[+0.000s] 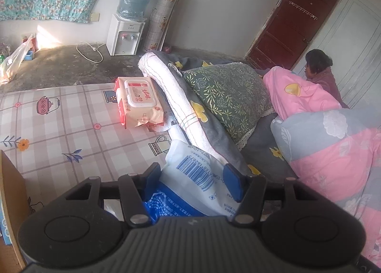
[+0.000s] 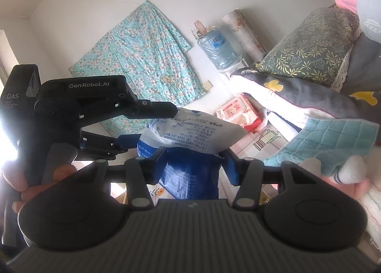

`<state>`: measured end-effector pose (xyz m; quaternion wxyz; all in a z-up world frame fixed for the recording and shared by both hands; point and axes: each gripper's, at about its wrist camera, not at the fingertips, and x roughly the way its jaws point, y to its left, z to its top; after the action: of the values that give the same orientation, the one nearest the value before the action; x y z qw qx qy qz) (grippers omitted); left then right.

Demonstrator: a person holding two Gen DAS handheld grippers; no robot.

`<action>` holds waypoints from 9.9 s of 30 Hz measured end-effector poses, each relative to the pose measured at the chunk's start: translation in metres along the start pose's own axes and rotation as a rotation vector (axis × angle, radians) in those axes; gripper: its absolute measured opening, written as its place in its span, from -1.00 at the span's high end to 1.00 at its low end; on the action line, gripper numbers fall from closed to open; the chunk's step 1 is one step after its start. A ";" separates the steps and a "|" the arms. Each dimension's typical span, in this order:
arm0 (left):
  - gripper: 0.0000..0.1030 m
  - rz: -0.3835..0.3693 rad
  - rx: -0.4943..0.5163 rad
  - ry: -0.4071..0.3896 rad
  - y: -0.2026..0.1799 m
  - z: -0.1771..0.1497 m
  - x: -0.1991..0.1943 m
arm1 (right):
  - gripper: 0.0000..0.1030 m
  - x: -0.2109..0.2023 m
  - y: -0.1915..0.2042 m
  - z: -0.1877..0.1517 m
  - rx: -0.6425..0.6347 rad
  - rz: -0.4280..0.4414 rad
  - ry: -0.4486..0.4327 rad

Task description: Organize soft objects

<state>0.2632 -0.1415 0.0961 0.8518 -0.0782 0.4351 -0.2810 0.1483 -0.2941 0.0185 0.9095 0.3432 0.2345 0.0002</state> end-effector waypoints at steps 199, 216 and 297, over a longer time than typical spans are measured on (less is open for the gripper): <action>-0.22 -0.145 -0.205 0.138 -0.049 -0.100 0.071 | 0.09 -0.080 -0.117 -0.007 0.033 -0.197 -0.069; 0.52 -0.160 -0.259 0.148 -0.040 -0.104 0.102 | 0.62 -0.065 -0.131 -0.013 0.097 -0.092 0.025; -0.51 -0.008 0.084 0.192 -0.020 -0.191 0.080 | 0.71 -0.005 -0.156 -0.038 0.426 -0.006 0.356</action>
<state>0.1418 -0.1805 -0.0689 0.8076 -0.0167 0.5023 -0.3084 0.1031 -0.3903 -0.1014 0.7612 0.5208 0.3864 0.0085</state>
